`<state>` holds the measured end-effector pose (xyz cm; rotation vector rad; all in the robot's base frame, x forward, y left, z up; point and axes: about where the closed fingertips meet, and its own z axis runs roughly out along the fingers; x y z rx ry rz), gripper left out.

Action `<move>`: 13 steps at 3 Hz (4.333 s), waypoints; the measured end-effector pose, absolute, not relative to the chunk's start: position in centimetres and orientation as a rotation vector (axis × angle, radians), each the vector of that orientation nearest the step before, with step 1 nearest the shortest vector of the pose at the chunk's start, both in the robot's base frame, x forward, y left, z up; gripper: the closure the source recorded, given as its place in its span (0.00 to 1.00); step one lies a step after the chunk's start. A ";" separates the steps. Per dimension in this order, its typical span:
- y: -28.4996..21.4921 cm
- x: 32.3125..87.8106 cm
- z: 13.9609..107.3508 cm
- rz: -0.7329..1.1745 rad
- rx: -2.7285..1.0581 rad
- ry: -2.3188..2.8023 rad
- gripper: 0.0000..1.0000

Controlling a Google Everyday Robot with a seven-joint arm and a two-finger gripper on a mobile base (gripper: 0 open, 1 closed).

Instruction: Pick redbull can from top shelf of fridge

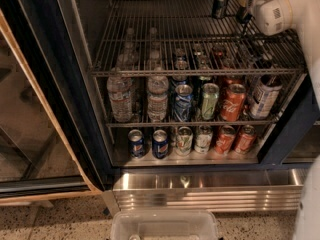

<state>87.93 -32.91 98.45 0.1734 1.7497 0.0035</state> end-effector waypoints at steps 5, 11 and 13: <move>-29.3 79.1 99.5 0.174 -0.118 1.800 1.00; -24.9 66.6 101.5 0.386 -0.300 1.739 1.00; -23.9 62.5 103.7 0.385 -0.361 1.697 1.00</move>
Offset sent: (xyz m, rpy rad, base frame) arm -0.0668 0.0164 0.0322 -0.0822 -0.0223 0.1269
